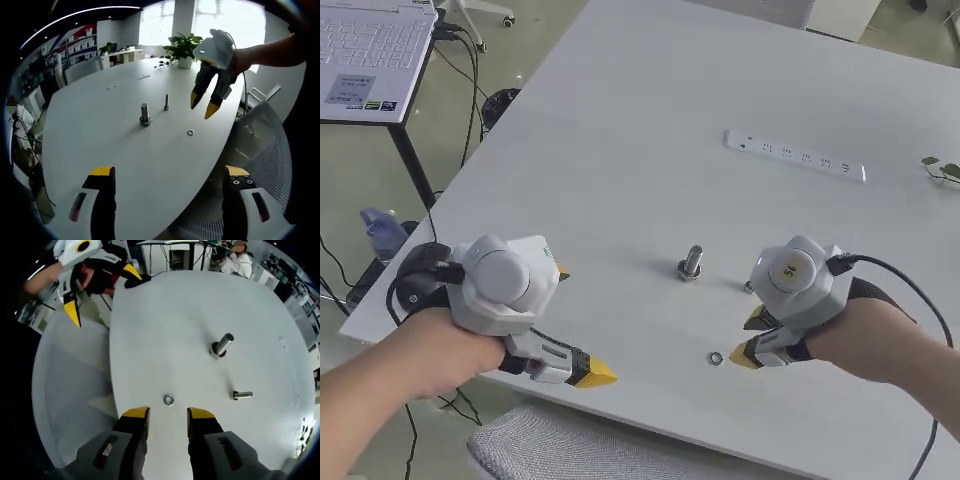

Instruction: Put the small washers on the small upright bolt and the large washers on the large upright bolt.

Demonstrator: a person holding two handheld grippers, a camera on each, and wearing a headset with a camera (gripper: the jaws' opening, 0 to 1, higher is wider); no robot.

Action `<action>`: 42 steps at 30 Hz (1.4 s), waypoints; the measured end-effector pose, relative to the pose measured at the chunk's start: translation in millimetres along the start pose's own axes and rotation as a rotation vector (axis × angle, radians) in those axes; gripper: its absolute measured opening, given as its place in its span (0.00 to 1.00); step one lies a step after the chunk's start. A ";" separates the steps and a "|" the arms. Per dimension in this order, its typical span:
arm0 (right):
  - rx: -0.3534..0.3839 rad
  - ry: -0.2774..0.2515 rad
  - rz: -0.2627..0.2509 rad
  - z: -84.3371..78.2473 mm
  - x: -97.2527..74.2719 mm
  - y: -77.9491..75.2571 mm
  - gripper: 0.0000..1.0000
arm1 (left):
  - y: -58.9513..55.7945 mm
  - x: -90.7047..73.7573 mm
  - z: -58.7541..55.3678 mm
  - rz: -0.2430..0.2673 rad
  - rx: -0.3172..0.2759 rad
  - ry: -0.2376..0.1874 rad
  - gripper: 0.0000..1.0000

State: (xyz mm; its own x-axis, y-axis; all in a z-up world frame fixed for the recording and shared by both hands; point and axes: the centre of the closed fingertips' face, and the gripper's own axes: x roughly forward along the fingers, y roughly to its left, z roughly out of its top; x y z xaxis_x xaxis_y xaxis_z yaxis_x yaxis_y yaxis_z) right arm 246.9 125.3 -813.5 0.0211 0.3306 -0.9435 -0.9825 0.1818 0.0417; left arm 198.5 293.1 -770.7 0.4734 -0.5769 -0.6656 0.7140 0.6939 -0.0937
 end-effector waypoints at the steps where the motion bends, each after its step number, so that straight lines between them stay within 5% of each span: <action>1: 0.000 0.001 0.001 0.1 1.4 0.6 0.31 | 0.1 -0.1 -0.3 0.000 0.001 0.000 0.88; 19: 0.013 0.010 -0.009 -9.9 38.7 1.0 0.29 | -2.7 -0.4 -1.7 -0.012 0.006 0.005 0.86; 42: 0.020 0.035 -0.048 -11.9 61.7 -4.9 0.27 | 0.1 -1.1 -5.1 -0.018 0.000 0.017 0.83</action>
State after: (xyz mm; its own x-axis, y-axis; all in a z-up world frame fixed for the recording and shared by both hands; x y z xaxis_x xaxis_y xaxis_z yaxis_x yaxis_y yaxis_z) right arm 250.8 133.7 -875.8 0.0610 0.2883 -0.9556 -0.9765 0.2154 0.0027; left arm 195.3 295.9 -773.8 0.4516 -0.5823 -0.6760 0.7226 0.6832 -0.1057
